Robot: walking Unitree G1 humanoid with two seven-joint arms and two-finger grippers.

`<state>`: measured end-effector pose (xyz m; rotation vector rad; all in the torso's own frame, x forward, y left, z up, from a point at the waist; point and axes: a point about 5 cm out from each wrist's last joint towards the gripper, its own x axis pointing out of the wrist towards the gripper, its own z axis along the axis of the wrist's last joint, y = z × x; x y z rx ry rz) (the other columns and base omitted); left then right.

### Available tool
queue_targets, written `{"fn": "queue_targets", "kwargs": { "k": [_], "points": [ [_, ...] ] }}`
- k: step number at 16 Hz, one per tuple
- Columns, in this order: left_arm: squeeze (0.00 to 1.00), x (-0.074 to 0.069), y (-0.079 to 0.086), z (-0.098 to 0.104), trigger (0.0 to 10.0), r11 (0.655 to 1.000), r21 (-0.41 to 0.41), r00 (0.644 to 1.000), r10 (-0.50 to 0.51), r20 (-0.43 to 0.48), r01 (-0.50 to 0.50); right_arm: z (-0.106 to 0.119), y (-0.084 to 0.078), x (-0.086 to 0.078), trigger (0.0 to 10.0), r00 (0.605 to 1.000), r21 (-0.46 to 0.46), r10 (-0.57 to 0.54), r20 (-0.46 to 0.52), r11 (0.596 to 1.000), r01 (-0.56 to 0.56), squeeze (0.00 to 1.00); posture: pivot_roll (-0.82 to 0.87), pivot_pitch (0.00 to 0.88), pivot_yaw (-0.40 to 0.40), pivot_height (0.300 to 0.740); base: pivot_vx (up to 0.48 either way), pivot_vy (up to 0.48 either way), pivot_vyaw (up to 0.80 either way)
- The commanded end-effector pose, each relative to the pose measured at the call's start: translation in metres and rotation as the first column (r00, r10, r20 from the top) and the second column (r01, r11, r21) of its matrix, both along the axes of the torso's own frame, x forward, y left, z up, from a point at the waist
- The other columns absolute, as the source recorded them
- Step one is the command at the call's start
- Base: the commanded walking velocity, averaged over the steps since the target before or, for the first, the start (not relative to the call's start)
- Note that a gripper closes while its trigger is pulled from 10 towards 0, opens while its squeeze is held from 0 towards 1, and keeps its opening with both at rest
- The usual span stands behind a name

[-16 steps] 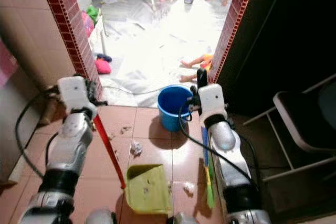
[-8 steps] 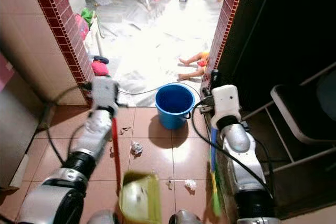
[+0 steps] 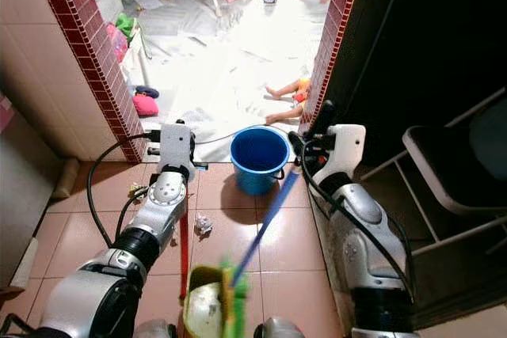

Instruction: Sweep floor

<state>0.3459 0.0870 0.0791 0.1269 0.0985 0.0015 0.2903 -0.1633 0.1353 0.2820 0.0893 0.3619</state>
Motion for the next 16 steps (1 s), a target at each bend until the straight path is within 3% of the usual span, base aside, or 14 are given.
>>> {"fn": "queue_targets", "kwargs": {
  "k": [1, 5, 8, 10, 13, 16],
  "points": [
    [0.0, 0.007, 0.001, 0.011, 10.0, 0.999, 0.031, 0.999, 0.01, 0.045, -0.012, 0.016, 0.002, 0.001, 10.0, 0.997, 0.046, 0.074, 0.035, 0.996, -0.076, 0.0, -0.23, 0.005, -0.012, 0.74, 0.0, 0.0, 0.0],
    [0.0, 0.013, 0.014, 0.015, 10.0, 0.996, 0.037, 0.994, 0.083, 0.066, -0.085, 0.03, 0.003, 0.004, 10.0, 0.989, 0.085, 0.148, 0.024, 0.985, -0.15, 0.0, -0.23, 0.0, -0.012, 0.74, 0.0, 0.0, 0.0],
    [0.0, 0.022, 0.035, 0.028, 10.0, 0.986, 0.001, 0.981, 0.167, 0.096, -0.168, 0.052, 0.008, 0.004, 10.0, 0.95, 0.181, 0.307, 0.048, 0.933, -0.311, 0.0, -0.23, 0.0, -0.01, 0.74, 0.0, 0.0, 0.0],
    [0.0, 0.028, 0.046, 0.039, 10.0, 0.981, -0.027, 0.973, 0.195, 0.122, -0.193, 0.062, 0.003, 0.009, 10.0, 0.939, 0.128, 0.336, 0.078, 0.93, -0.343, 0.0, -0.23, 0.0, -0.007, 0.74, 0.0, 0.0, 0.0],
    [0.0, 0.034, 0.058, 0.051, 10.0, 0.975, -0.074, 0.965, 0.216, 0.151, -0.207, 0.074, -0.015, 0.023, 10.0, 0.959, -0.034, 0.241, 0.146, 0.971, -0.239, 0.0, -0.22, 0.0, -0.006, 0.74, 0.0, 0.0, 0.0],
    [0.0, 0.04, 0.075, 0.07, 10.0, 0.964, -0.142, 0.946, 0.25, 0.206, -0.224, 0.092, -0.034, 0.039, 10.0, 0.955, -0.176, 0.071, 0.288, 0.984, -0.02, 0.0, -0.2, 0.0, -0.006, 0.74, 0.0, 0.0, 0.0]
  ]
}}
